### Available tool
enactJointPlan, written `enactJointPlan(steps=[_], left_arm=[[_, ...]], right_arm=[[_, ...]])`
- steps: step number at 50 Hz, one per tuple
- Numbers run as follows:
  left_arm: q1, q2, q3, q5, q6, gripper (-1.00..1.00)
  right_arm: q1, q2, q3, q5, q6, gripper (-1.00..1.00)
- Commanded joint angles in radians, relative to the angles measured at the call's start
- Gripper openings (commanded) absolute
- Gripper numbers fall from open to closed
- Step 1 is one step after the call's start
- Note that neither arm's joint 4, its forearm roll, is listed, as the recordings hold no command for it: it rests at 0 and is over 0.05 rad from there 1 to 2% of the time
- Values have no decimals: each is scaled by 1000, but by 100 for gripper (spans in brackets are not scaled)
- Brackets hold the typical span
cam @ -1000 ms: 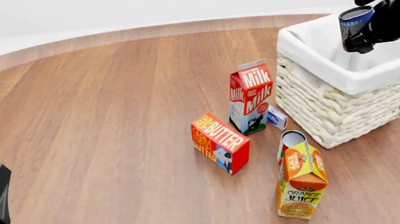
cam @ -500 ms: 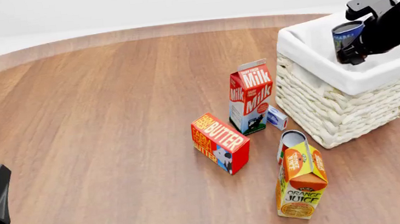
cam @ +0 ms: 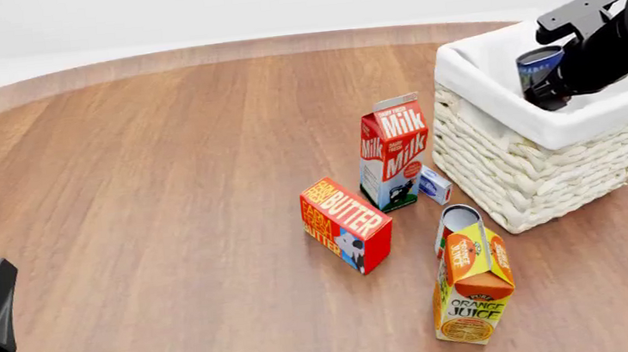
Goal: Pick up the alphabet soup, and put it in the basket.
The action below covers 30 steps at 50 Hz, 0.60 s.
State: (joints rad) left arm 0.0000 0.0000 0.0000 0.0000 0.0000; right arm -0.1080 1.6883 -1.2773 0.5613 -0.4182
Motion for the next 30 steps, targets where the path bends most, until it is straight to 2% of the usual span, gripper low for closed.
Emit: enactJointPlan(steps=[1, 13, 30], left_arm=[[0, 0, 0, 0, 0, 100], [0, 0, 0, 0, 0, 100], [0, 0, 0, 0, 0, 100]], right_arm=[[0, 13, -15, -4, 20, -100], [-8, 49, -42, 0, 18, -100], [-3, 50, -4, -8, 32, -100]])
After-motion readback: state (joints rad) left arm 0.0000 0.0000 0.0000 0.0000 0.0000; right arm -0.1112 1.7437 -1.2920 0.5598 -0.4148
